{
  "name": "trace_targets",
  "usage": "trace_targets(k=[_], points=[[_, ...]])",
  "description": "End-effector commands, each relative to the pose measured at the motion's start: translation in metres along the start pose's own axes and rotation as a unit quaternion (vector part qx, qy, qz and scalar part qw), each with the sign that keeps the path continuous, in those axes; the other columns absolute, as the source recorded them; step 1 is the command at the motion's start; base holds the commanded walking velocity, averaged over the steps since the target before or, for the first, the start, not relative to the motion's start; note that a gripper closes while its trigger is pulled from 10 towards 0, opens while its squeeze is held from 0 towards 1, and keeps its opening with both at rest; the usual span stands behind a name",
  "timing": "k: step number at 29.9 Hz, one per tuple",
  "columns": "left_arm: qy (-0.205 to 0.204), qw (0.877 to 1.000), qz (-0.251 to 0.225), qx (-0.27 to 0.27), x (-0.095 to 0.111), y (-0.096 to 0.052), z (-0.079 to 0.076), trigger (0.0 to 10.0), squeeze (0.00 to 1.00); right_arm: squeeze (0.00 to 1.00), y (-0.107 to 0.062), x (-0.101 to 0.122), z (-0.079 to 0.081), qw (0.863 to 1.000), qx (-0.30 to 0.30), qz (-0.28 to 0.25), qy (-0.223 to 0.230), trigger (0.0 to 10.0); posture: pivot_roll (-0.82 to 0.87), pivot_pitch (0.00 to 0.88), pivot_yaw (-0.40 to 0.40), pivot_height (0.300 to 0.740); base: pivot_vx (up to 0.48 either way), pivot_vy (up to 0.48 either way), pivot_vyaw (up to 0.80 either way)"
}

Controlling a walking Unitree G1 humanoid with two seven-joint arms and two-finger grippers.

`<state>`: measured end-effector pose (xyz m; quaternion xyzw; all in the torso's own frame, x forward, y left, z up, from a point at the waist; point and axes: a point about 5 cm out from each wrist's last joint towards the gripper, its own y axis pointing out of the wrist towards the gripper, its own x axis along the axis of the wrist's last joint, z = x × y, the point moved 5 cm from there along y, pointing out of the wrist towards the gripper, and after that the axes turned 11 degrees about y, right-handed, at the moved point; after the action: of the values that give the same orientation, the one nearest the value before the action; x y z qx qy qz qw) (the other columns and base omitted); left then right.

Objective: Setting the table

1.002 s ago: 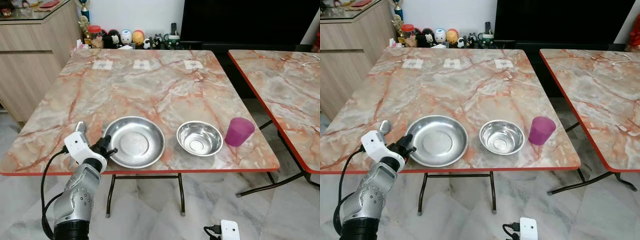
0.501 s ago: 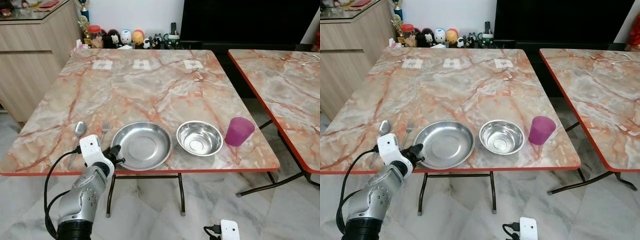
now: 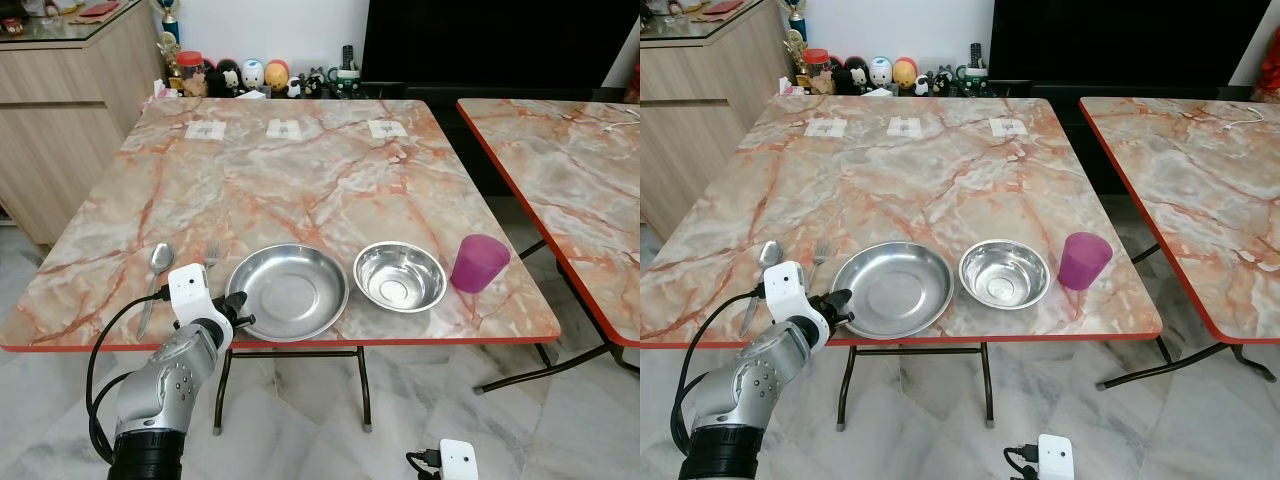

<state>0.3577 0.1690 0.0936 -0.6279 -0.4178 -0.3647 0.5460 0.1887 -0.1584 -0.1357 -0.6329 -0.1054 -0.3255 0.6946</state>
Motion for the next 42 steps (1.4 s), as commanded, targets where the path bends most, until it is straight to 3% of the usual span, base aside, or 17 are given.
trace_targets(k=[1, 7, 21, 22, 33, 34, 35, 42], points=[[0.021, 1.000, -0.018, -0.007, 0.014, -0.002, -0.007, 10.0, 0.00, 0.00, 0.000, 0.000, 0.000, 1.000, -0.002, 0.001, 0.005, 10.0, 0.14, 0.014, -0.031, 0.740, 0.000, 0.000, 0.00], [0.068, 0.998, -0.013, -0.010, 0.016, -0.001, -0.010, 10.0, 0.00, 0.00, 0.000, 0.000, 0.001, 1.000, -0.001, 0.001, 0.005, 10.0, 0.14, 0.014, -0.029, 0.740, 0.000, 0.000, 0.00], [0.073, 0.997, 0.029, 0.000, 0.000, 0.000, -0.007, 10.0, 0.00, 0.00, 0.000, -0.001, 0.002, 1.000, 0.000, 0.002, 0.005, 10.0, 0.15, 0.011, -0.026, 0.740, 0.000, 0.000, 0.00], [0.056, 0.998, 0.031, -0.001, 0.000, 0.000, -0.006, 10.0, 1.00, 0.00, 0.000, -0.001, 0.002, 1.000, 0.000, 0.003, 0.005, 10.0, 0.15, 0.011, -0.026, 0.740, 0.000, 0.000, 0.00], [0.041, 0.999, 0.030, 0.003, 0.003, 0.002, -0.005, 10.0, 1.00, 0.00, 0.000, -0.001, 0.002, 1.000, 0.000, 0.003, 0.004, 10.0, 0.15, 0.013, -0.027, 0.740, 0.000, 0.000, 0.00], [0.043, 0.999, 0.033, 0.001, 0.003, 0.002, -0.005, 10.0, 0.73, 0.00, 0.000, -0.001, 0.002, 1.000, 0.000, 0.003, 0.004, 10.0, 0.15, 0.013, -0.029, 0.740, 0.000, 0.000, 0.00], [0.047, 0.998, 0.036, -0.001, 0.002, 0.002, -0.005, 10.0, 0.00, 0.00, 0.000, -0.001, 0.002, 1.000, 0.000, 0.003, 0.003, 10.0, 0.15, 0.013, -0.029, 0.740, 0.000, 0.000, 0.00], [0.051, 0.998, 0.048, -0.011, -0.002, 0.002, -0.009, 10.0, 0.00, 0.00, 0.000, 0.000, 0.002, 1.000, 0.000, 0.003, 0.003, 10.0, 0.15, 0.013, -0.030, 0.740, 0.000, 0.000, 0.00]])
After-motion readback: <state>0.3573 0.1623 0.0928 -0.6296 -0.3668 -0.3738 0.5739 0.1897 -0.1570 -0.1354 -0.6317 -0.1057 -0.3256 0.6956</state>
